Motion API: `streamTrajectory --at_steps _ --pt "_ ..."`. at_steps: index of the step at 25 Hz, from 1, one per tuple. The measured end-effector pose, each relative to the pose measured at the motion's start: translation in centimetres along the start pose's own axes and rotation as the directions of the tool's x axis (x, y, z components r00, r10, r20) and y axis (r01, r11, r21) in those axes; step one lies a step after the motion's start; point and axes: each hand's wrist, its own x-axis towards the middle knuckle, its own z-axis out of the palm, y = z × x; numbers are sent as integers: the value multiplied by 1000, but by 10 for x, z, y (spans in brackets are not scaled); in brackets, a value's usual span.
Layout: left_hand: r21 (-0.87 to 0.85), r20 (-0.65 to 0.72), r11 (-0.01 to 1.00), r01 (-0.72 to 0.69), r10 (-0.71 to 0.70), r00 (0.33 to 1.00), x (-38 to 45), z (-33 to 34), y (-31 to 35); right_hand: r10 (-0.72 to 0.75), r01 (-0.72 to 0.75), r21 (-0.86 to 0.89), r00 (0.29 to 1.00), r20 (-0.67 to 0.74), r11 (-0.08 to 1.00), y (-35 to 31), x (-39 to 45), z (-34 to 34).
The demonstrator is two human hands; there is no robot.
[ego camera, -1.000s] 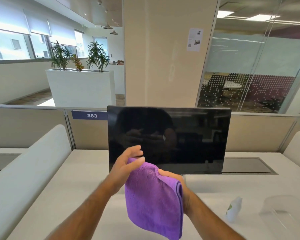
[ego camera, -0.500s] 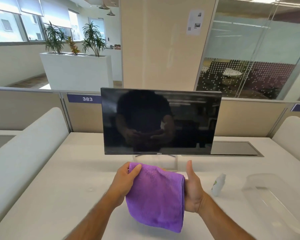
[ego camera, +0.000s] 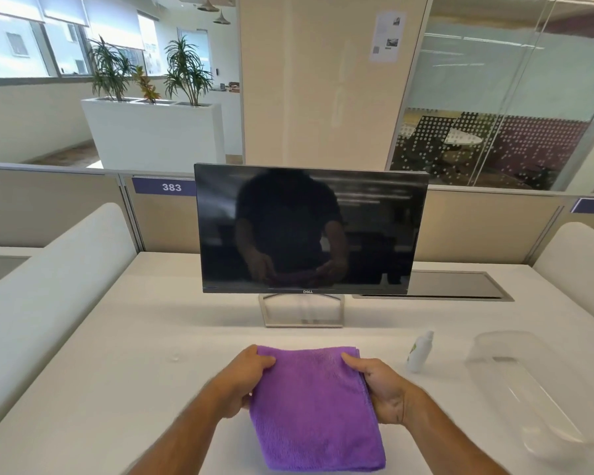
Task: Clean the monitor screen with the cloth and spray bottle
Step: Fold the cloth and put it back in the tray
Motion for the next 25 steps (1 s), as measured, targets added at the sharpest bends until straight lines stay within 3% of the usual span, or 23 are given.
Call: streamTrajectory --at_steps 3,6,8,10,12,15,18,21,25 --pt "140 -74 985 -96 108 991 9 7 -19 -107 61 -233 976 -189 970 7 6 -6" --pt "356 -220 912 -202 292 931 18 11 -28 -280 130 -452 917 -284 883 7 9 -8" --pt "330 -301 913 -240 343 890 20 16 -25 -409 151 -605 857 -314 782 4 11 -10" --pt "185 -331 946 -265 314 890 19 22 -22 -529 117 -738 771 -355 665 2 14 -11" --pt "67 -326 962 -265 272 905 21 27 -20 -546 156 -679 731 -409 717 0 15 -9" --pt "20 -256 966 -256 253 933 23 28 -18 -424 239 -410 784 -454 880 -1 16 -9" --pt "-52 -150 965 -258 248 957 24 29 -17 -353 265 -255 834 -423 930 1 15 -12" --pt "-93 -95 948 -303 295 951 24 29 -19 -351 274 -244 858 -375 930 2 12 -16" --pt "-12 -94 933 -360 357 929 24 26 -27 -407 291 -375 869 -280 880 9 11 -26"
